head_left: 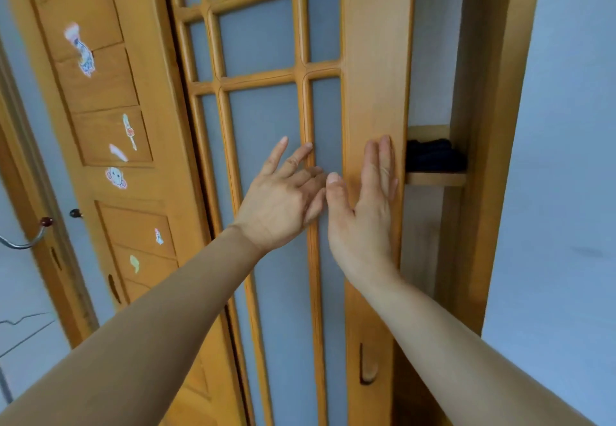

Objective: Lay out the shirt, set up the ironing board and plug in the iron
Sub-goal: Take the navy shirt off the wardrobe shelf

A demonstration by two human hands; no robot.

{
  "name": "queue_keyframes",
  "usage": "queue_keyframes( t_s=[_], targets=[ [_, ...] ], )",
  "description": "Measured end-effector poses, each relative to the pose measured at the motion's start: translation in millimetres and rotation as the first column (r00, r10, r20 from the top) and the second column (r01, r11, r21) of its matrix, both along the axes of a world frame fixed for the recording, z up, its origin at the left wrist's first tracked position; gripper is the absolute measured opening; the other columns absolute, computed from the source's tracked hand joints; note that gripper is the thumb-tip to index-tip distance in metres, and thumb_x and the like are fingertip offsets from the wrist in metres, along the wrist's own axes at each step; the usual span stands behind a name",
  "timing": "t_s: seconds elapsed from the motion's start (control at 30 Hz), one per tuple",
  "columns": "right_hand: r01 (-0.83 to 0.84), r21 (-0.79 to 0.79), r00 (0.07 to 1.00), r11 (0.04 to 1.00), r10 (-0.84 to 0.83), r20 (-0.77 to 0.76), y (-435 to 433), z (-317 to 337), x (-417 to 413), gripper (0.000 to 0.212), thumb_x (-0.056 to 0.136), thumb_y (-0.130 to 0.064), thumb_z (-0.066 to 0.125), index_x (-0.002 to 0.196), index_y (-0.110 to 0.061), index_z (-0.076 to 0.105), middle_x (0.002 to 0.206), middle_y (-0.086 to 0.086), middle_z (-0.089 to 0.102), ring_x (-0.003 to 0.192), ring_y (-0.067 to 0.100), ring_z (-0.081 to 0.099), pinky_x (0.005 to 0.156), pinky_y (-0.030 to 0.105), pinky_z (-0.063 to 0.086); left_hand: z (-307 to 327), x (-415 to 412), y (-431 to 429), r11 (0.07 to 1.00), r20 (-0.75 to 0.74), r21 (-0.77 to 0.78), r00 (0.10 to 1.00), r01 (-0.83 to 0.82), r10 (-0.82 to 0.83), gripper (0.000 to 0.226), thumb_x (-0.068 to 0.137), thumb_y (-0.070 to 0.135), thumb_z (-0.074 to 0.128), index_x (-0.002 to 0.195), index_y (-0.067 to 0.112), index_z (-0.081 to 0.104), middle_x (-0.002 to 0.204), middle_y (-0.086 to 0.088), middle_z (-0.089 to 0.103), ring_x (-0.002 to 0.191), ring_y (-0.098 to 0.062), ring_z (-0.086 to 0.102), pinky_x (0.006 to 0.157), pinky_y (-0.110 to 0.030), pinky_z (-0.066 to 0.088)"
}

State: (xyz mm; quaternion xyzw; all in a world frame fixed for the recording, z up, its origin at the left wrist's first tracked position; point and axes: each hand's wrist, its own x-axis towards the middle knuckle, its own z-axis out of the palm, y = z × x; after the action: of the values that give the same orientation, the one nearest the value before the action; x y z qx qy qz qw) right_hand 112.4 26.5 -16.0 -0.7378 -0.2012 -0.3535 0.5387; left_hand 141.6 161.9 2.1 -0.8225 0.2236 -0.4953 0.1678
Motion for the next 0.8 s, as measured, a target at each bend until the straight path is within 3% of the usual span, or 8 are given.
queue_keyframes(
  t_s=[0.1, 0.2, 0.33, 0.5, 0.67, 0.8],
  targets=[
    [-0.011, -0.017, 1.0, 1.0, 0.011, -0.016, 12, 1, 0, 0.063, 0.099, -0.026, 0.042, 0.151, -0.017, 0.009, 0.161, -0.007, -0.004, 0.146, 0.005, -0.006, 0.122, 0.036, 0.0, -1, 3, 14, 0.997, -0.003, -0.075, 1.0, -0.014, 0.013, 0.04, 0.095, 0.033, 0.037, 0.106, 0.01, 0.068, 0.102, -0.006, 0.072, 0.126, -0.034, 0.051, 0.114, -0.047, 0.011],
    [-0.029, -0.008, 0.998, 1.0, 0.029, -0.052, 24, 1, 2, 0.064, 0.098, -0.027, 0.043, 0.151, -0.019, 0.009, 0.16, -0.009, -0.004, 0.147, 0.006, -0.004, 0.121, 0.04, 0.01, -2, 3, 16, 0.988, -0.016, -0.153, 1.0, 0.017, -0.02, 0.054, 0.099, 0.039, 0.023, 0.122, 0.006, 0.058, 0.119, -0.011, 0.065, 0.127, -0.034, 0.048, 0.115, -0.047, 0.009],
    [-0.03, -0.01, 0.993, 0.999, 0.029, -0.119, 27, 2, 7, 0.063, 0.099, -0.03, 0.042, 0.151, -0.022, 0.009, 0.16, -0.009, 0.001, 0.147, 0.004, -0.003, 0.122, 0.038, 0.01, -5, 5, 12, 0.975, -0.044, -0.206, 0.995, 0.083, -0.094, 0.057, 0.099, 0.043, 0.017, 0.136, 0.009, 0.044, 0.138, -0.013, 0.051, 0.134, -0.032, 0.039, 0.116, -0.047, 0.014],
    [-0.059, -0.047, 0.986, 0.997, 0.05, -0.161, 25, 5, 8, 0.058, 0.1, -0.031, 0.039, 0.151, -0.025, 0.012, 0.16, -0.011, 0.008, 0.146, 0.002, 0.001, 0.122, 0.035, 0.01, -10, 16, 22, 0.971, -0.084, -0.236, 0.994, 0.042, -0.064, 0.057, 0.094, 0.045, 0.04, 0.144, 0.017, 0.032, 0.144, -0.016, 0.041, 0.136, -0.04, 0.033, 0.11, -0.052, 0.029],
    [-0.053, -0.098, 0.985, 0.994, 0.035, -0.17, 26, 10, 11, 0.057, 0.1, -0.033, 0.038, 0.151, -0.025, 0.014, 0.159, -0.012, 0.009, 0.146, 0.002, 0.001, 0.122, 0.032, 0.01, -7, 19, 29, 0.963, -0.105, -0.267, 0.994, -0.019, -0.009, 0.061, 0.091, 0.048, 0.047, 0.144, 0.023, 0.032, 0.145, -0.017, 0.038, 0.134, -0.045, 0.031, 0.104, -0.055, 0.034],
    [-0.027, -0.132, 0.985, 0.991, 0.004, -0.173, 23, 15, 16, 0.056, 0.1, -0.033, 0.038, 0.151, -0.024, 0.016, 0.16, -0.01, 0.011, 0.146, 0.005, 0.004, 0.121, 0.032, 0.011, -2, 20, 33, 0.959, -0.095, -0.268, 0.993, -0.087, 0.064, 0.066, 0.084, 0.033, 0.062, 0.142, 0.016, 0.036, 0.144, -0.018, 0.038, 0.135, -0.044, 0.03, 0.111, -0.057, 0.024]
  ],
)
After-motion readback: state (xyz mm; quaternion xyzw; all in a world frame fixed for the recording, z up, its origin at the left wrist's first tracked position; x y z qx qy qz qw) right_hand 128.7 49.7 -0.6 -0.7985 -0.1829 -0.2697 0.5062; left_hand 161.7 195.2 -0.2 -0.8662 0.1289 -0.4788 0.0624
